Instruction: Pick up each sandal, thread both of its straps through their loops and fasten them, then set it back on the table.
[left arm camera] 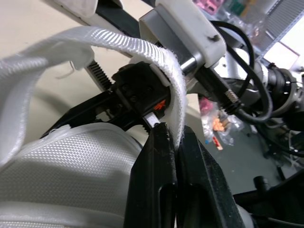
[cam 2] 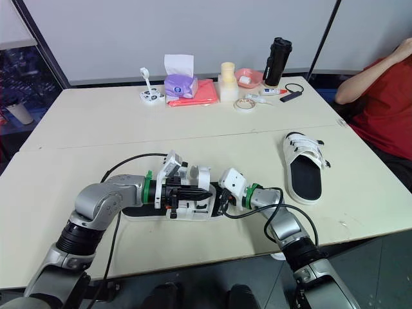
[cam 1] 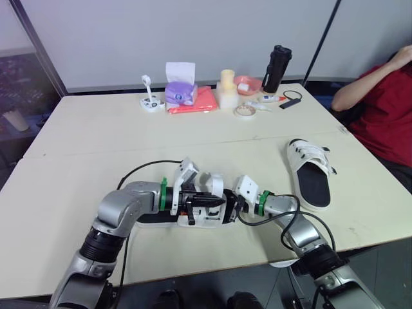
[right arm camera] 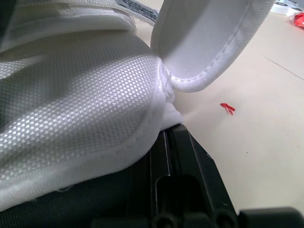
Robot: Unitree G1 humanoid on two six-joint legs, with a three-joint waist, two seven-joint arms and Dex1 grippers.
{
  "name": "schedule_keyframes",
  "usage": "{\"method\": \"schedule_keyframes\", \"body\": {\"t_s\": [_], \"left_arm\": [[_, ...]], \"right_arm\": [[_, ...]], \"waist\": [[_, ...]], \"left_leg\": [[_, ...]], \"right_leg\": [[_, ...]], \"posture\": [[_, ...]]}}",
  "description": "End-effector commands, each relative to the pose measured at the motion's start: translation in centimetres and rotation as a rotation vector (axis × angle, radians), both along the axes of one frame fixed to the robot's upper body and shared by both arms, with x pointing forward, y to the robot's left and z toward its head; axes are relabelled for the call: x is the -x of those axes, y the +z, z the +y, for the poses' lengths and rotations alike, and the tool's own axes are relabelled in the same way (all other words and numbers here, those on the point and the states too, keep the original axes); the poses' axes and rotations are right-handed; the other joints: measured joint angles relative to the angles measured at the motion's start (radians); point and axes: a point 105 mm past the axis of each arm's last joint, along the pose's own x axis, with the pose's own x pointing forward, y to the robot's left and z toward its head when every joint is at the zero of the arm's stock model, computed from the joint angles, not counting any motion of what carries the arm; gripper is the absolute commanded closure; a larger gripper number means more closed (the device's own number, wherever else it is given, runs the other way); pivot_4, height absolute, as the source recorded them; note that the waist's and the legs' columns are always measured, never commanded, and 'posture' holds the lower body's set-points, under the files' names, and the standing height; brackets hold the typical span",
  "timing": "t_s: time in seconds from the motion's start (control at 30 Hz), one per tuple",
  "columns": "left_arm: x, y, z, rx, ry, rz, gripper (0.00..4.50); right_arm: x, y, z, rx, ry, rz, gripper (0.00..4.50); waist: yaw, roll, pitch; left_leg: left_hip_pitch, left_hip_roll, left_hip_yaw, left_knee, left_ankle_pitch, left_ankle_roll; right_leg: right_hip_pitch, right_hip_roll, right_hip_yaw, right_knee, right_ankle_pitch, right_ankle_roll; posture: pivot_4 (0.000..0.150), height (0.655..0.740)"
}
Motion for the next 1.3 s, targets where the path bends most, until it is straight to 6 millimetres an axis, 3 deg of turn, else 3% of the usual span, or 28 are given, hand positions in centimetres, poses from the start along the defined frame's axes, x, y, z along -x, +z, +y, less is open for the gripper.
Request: {"method": "schedule_keyframes", "body": {"t_s": [0.03, 0.3, 0.53, 1.3], "left_arm": [[0.3, 1.1, 0.0, -0.002, -0.061, -0.042, 4.45], [0.2, 1.9, -0.5, 0.080, -0.079, 0.059, 4.45], [-0.5, 1.5, -0.5, 0.112, -0.040, 0.130, 4.45], [0.6, -2.1, 0.8, -0.014, -0.071, 0.185, 4.45]], "right_arm": [[1.5, -7.9, -2.9, 0.196, -0.101, 0.249, 4.50], [1.6, -8.0, -3.0, 0.197, -0.103, 0.249, 4.50], [1.7, -8.1, -3.0, 0.200, -0.106, 0.251, 4.50], [1.7, -8.3, -3.1, 0.210, -0.107, 0.250, 4.50]], "waist": [[0.000, 0.000, 0.000], [-0.003, 0.000, 0.000], [-0.009, 0.000, 0.000], [-0.013, 0.001, -0.003]], "left_leg": [[0.000, 0.000, 0.000, 0.000, 0.000, 0.000], [0.000, 0.000, 0.000, 0.000, 0.000, 0.000], [0.000, -0.001, 0.000, 0.000, 0.001, 0.001], [0.000, -0.001, -0.001, 0.000, 0.000, 0.000]], "right_leg": [[0.000, 0.000, 0.000, 0.000, 0.000, 0.000], [0.000, -0.001, 0.000, 0.000, 0.000, 0.000], [0.000, 0.000, -0.001, 0.000, 0.000, 0.000], [0.001, -0.001, 0.000, -0.001, 0.000, 0.000]], "posture": [[0.150, 0.7400], [0.150, 0.7400], [0.150, 0.7400], [0.150, 0.7400]]}}
